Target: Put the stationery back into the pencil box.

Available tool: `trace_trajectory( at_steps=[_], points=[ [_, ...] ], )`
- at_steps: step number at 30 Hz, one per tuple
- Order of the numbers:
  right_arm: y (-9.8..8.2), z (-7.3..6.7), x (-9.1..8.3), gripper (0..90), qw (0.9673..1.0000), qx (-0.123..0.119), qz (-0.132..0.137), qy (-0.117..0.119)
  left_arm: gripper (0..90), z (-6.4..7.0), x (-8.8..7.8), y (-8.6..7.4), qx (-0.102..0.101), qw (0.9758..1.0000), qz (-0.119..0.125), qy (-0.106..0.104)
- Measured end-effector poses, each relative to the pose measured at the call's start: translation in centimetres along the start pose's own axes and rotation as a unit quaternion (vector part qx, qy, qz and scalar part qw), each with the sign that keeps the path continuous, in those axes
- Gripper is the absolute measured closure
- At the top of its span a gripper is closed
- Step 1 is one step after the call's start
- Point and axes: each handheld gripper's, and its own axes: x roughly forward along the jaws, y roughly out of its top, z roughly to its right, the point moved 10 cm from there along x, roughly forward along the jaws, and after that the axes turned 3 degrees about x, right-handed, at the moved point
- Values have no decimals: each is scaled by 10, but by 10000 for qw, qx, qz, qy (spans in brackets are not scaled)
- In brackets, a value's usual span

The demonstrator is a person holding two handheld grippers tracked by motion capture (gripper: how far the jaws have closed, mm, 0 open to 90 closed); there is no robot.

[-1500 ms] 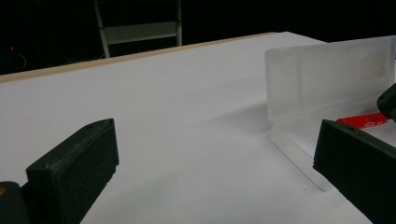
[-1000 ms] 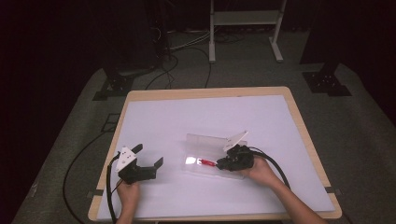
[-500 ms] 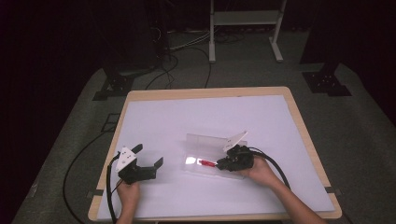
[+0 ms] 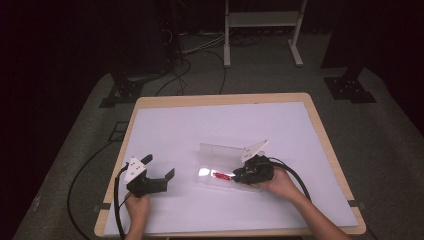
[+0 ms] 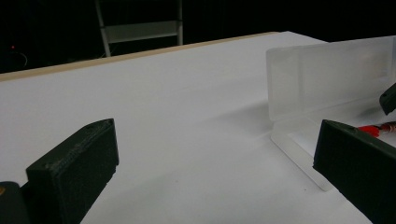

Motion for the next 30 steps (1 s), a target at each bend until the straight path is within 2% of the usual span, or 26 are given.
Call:
trace_trajectory(
  at_steps=[6, 10, 15, 30],
  points=[
    [1, -2, -13, 646, 9999, -18, 96, -55, 0, 0, 0, 0, -3, 10000, 3, -3],
    [0, -5, -21, 642, 9998, 14, 197, 10, 0, 0, 0, 0, -25, 10000, 19, -8],
    [-2, -7, -30, 633, 9997, 2, 241, -31, 0, 0, 0, 0, -27, 10000, 7, -3],
    [-21, 3, -67, 607, 9985, 218, 448, -236, 0, 0, 0, 0, 7, 10000, -1, -11]
  ],
)
